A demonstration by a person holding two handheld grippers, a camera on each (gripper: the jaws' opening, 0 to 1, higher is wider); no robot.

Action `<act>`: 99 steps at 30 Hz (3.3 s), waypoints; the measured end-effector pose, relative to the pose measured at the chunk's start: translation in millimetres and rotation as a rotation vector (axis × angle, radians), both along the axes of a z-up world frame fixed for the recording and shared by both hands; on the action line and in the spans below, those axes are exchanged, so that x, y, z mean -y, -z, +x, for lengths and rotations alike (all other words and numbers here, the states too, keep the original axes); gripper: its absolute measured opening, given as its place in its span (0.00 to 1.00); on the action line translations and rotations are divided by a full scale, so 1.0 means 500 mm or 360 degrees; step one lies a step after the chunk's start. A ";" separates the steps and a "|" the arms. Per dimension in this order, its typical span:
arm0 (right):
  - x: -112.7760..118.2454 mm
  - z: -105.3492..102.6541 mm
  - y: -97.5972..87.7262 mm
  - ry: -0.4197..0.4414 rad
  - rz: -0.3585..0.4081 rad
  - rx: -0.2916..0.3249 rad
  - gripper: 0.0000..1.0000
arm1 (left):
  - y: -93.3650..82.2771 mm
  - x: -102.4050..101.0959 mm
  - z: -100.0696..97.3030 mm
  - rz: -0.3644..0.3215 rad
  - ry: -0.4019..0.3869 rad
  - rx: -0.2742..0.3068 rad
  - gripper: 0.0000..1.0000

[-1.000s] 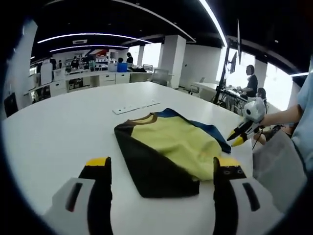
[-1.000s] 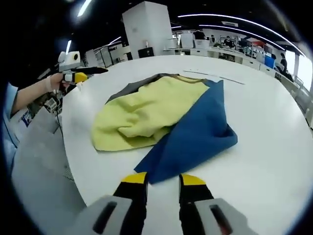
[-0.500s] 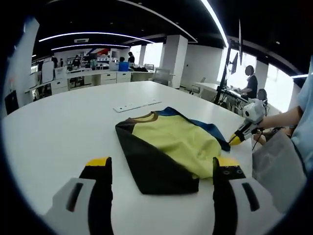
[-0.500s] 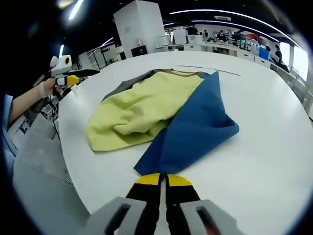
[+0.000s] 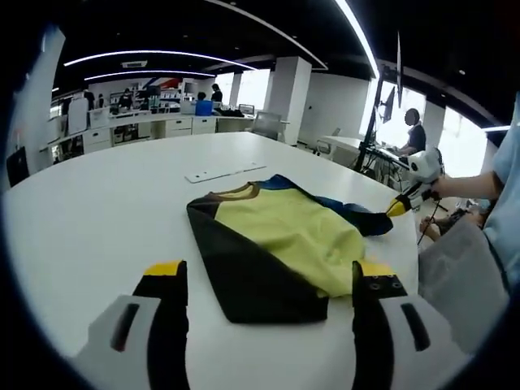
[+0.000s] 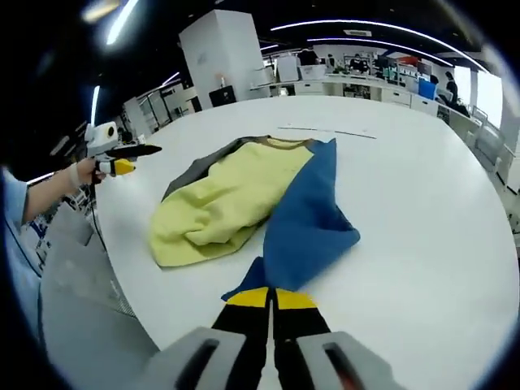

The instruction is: Fold the garment on the visible template until the final outline fits inside the template.

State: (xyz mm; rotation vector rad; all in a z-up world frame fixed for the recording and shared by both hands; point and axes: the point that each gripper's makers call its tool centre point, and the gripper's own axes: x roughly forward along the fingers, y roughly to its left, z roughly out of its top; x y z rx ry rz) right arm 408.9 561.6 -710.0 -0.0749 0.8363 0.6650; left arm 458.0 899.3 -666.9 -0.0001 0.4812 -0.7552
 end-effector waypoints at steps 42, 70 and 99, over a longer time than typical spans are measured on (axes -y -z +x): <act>0.354 0.296 0.033 0.0259 -0.0337 -0.0259 0.00 | 0.064 0.041 0.033 -0.0005 0.0009 -0.0138 0.78; 0.506 0.396 0.114 0.0338 -0.0686 -0.0427 0.00 | 0.102 0.041 0.023 -0.0041 -0.0037 -0.0230 0.77; 0.520 0.393 0.088 0.0290 -0.0701 -0.0224 0.37 | 0.106 0.026 0.007 -0.0070 -0.0074 -0.0241 0.77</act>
